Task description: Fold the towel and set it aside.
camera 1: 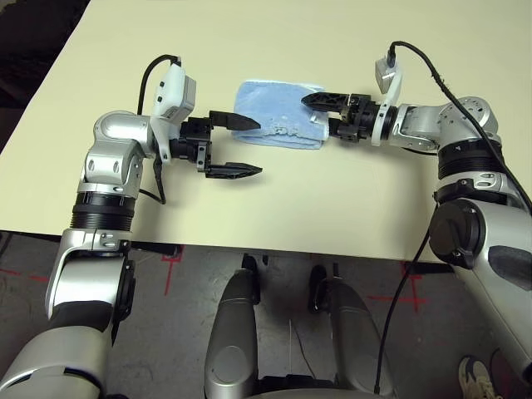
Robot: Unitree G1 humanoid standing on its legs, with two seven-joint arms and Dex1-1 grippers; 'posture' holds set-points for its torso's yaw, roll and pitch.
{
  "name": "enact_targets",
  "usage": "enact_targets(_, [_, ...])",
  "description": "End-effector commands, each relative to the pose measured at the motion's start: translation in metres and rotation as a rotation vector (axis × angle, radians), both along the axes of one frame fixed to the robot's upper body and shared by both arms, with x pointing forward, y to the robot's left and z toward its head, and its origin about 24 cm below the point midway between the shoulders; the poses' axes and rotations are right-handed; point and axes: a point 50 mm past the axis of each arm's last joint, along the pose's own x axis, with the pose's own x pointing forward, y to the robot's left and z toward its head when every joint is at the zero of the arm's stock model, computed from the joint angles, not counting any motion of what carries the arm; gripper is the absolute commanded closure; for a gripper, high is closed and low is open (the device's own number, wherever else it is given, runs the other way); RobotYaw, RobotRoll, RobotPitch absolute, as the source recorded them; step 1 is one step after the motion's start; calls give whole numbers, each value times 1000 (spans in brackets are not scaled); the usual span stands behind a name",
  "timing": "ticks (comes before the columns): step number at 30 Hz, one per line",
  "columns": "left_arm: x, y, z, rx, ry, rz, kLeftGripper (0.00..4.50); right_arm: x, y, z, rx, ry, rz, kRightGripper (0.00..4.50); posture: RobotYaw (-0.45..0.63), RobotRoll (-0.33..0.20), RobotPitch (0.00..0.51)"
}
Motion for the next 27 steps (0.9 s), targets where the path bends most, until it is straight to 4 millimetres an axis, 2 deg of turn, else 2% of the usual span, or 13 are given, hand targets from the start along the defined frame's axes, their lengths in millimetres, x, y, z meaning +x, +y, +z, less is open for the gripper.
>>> enact_targets(1, [-3, -1, -1, 17, -5, -20, 0, 0, -1, -8, -13, 24, -7, 2465, 153, 0, 327])
enact_targets(4, [-3, 0, -2, 21, -3, -18, 0, 0, -3, -7, -11, 15, -15, 3607, 149, 0, 326])
enact_targets(7, [-3, 1, -2, 23, 0, -17, 0, 2, -7, -5, -3, 0, -36, 4488, 144, 0, 326])
enact_targets(11, [-2, 1, -3, 26, 4, -16, 0, 6, -15, 0, 32, -41, -100, 4488, 137, 0, 325])
enact_targets(15, [-1, 1, -4, 29, 9, -16, 0, 15, -31, 7, 71, -127, -228, 4488, 122, 0, 324])
enact_targets(22, [4, -2, 0, -55, 35, 28, 0, 29, -74, 28, 198, -371, -570, 4488, 87, 0, 321])
enact_targets(27, [13, -1, 1, -133, 46, 99, 0, 30, -108, 41, 221, -554, -868, 4488, 72, 0, 320])
